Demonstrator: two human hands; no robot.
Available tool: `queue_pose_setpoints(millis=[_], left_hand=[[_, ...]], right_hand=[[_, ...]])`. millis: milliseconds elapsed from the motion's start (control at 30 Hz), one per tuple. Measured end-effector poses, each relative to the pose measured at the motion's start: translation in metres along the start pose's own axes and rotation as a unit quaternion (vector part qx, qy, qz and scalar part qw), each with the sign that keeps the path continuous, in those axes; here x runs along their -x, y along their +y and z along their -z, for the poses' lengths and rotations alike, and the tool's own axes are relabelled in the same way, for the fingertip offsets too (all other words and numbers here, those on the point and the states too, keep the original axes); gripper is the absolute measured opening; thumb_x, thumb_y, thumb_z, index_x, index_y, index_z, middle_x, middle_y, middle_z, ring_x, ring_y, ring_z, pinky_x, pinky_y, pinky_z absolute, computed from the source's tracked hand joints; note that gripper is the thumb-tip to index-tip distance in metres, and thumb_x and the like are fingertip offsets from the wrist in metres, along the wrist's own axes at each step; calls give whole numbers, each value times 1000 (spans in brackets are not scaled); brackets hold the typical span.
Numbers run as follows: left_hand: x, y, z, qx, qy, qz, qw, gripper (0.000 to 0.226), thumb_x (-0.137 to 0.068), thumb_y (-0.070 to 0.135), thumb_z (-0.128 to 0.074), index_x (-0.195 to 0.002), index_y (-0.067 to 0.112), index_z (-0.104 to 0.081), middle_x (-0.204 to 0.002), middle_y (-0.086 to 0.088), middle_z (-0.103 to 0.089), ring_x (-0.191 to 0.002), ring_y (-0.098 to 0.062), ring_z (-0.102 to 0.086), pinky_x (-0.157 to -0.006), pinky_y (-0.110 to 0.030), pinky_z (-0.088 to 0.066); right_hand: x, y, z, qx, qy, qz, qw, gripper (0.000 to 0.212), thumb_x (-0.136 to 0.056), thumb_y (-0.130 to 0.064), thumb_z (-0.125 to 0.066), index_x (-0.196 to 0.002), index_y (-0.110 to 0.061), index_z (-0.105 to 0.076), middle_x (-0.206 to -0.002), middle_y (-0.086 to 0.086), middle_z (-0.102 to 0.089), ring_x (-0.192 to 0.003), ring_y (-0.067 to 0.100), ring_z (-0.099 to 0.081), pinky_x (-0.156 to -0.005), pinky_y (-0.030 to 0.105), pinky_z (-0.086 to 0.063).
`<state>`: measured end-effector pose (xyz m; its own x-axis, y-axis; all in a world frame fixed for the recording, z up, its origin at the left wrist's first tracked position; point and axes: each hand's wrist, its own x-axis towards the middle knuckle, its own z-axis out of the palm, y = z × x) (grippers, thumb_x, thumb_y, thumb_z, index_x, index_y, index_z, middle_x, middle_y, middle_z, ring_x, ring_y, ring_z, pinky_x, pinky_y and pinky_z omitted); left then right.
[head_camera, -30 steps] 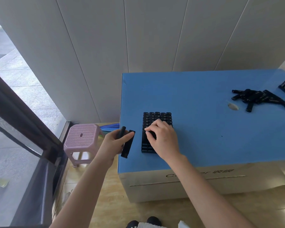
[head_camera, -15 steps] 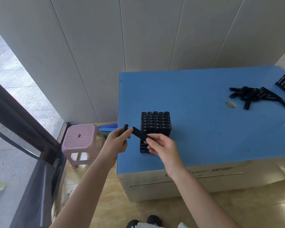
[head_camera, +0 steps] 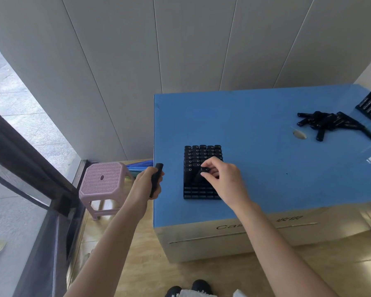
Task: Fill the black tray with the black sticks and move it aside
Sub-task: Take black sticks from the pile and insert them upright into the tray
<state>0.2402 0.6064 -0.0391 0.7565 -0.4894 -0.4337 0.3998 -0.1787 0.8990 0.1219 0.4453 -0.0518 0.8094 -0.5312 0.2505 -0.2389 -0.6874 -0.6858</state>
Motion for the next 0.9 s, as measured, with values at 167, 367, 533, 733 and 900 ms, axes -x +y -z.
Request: queue_pose_setpoints(millis=[167, 367, 533, 733, 900], left_hand=[[0, -1, 2, -10, -7, -12, 1000, 24, -98, 17, -37, -83, 10, -53, -71, -4, -47, -39, -7, -39, -42, -20, -29], [3, -2, 1, -22, -20, -26, 999, 21, -98, 18, -40, -87, 8, -55, -75, -7, -44, -50, -15, -43, -52, -27, -32], [6, -1, 1, -18, -18, -33, 999, 19, -98, 18, -41, -88, 10, -55, -78, -10, -47, -57, -19, -46, -56, -30, -36], [11, 2, -3, -13, -14, -46, 999, 19, -99, 18, -42, -85, 17, -56, -89, -5, -57, -78, -19, -52, -63, -30, -46], [9, 0, -1, -35, -39, -72, 996, 19, -98, 18, -44, -89, 14, -61, -90, -7, -63, -83, -21, -57, -68, -31, -50]], right_hand=[[-3, 1, -4, 3, -7, 23, 1000, 12, -79, -10, -71, -90, -12, -69, -85, -4, -68, -71, 10, -63, -73, 26, -55], [-14, -2, 6, 53, -58, 48, 996, 13, -80, -13, -70, -93, -10, -72, -86, -1, -70, -75, 15, -64, -76, 29, -52], [-18, -8, 6, 84, -59, 75, 992, 14, -82, -13, -69, -95, -9, -73, -90, 0, -71, -79, 17, -64, -76, 28, -51], [-23, -9, 12, 119, -94, 67, 986, 17, -83, -16, -67, -99, -10, -72, -96, 1, -72, -86, 18, -63, -82, 27, -48], [-23, -8, 14, 133, -99, 73, 983, 18, -84, -16, -66, -101, -11, -71, -97, 1, -71, -89, 19, -63, -84, 33, -49]])
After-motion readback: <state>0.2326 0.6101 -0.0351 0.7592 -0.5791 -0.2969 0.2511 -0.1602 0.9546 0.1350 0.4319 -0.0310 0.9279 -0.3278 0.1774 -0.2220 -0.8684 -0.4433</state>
